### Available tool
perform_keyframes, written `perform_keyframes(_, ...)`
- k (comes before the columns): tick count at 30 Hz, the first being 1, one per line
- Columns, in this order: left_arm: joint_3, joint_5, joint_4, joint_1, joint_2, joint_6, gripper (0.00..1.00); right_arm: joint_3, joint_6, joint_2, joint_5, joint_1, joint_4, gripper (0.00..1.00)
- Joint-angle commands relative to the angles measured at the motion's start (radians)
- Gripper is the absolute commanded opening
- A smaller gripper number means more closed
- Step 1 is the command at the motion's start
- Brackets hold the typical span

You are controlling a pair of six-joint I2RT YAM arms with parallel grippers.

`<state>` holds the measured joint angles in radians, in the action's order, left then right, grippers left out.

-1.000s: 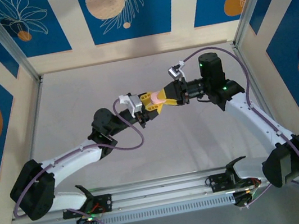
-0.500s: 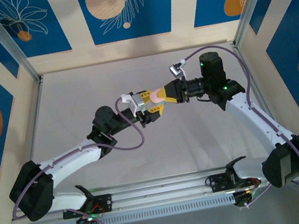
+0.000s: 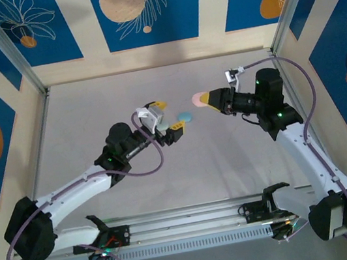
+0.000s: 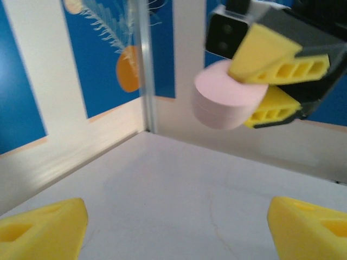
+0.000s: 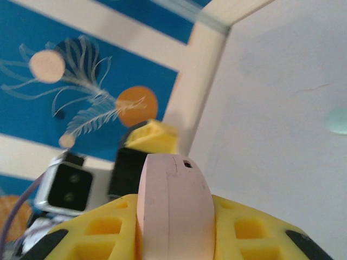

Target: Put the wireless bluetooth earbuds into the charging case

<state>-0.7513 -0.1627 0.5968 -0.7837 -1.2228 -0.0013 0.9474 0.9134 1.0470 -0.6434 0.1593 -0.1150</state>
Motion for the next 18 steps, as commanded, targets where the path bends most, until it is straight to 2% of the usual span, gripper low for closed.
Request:
perform_keyframes(1,-0.031,0.151,-0.074,-0.002,0.051,-0.021,0.87,-0.05,-0.021,0.02,0.113,-0.023,-0.051,0.27)
perform_keyframes(5,-0.018,0.261,-0.12,0.001,0.085,-0.04,0.89,-0.063,-0.068,0.127,0.099,-0.009,-0.115,0.27)
perform_keyframes(9,0.013,0.333,-0.12,0.004,0.118,-0.049,0.9,-0.073,-0.08,0.27,0.086,0.036,-0.105,0.27)
perform_keyframes(16,0.036,0.364,-0.119,0.008,0.151,-0.049,0.92,-0.049,-0.034,0.533,0.083,0.128,-0.009,0.27)
perform_keyframes(18,0.039,0.369,-0.124,0.008,0.159,-0.049,0.92,-0.037,-0.009,0.607,0.085,0.145,0.015,0.25)
